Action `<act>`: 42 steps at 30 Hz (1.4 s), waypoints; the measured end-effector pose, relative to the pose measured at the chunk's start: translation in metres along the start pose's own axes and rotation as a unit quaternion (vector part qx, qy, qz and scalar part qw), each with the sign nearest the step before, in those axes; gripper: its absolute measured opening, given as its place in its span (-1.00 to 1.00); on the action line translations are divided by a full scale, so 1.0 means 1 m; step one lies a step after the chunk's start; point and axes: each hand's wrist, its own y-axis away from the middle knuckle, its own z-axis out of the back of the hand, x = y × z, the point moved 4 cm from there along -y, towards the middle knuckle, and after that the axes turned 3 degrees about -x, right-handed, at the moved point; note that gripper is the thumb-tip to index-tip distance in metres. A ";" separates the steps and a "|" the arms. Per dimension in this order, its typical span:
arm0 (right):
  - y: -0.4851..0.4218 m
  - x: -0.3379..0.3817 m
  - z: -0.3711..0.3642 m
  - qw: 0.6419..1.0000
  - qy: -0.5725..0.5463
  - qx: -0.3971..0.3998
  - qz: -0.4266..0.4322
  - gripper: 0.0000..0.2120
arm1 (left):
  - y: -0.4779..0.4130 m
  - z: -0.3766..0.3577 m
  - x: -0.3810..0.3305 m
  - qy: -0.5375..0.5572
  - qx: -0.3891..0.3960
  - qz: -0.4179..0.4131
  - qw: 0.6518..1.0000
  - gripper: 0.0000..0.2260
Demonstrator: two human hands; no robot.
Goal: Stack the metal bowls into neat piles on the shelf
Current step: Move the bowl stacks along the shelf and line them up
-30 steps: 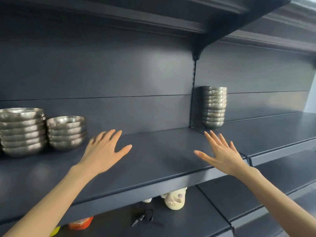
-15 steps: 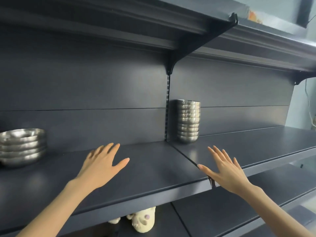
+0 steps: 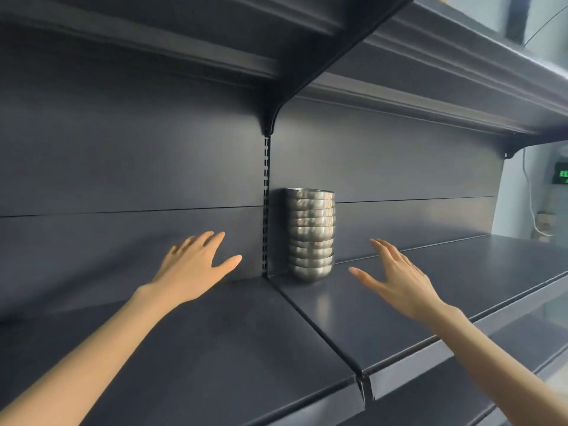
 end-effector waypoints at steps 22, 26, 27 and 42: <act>-0.177 0.006 -0.063 0.937 -0.339 -0.050 0.064 -0.15 | -0.171 -0.066 -0.120 0.339 -0.141 0.027 0.930 -0.38; -0.195 0.010 -0.080 0.896 -0.434 -0.052 0.074 -0.03 | -0.186 -0.082 -0.131 0.427 -0.190 0.040 0.883 -0.39; -0.198 0.009 -0.083 0.889 -0.449 -0.050 0.076 -0.03 | -0.187 -0.086 -0.131 0.458 -0.195 0.042 0.866 -0.36; -0.222 0.002 -0.095 0.834 -0.542 -0.039 0.100 -0.16 | -0.199 -0.110 -0.116 0.500 -0.185 0.015 0.846 -0.17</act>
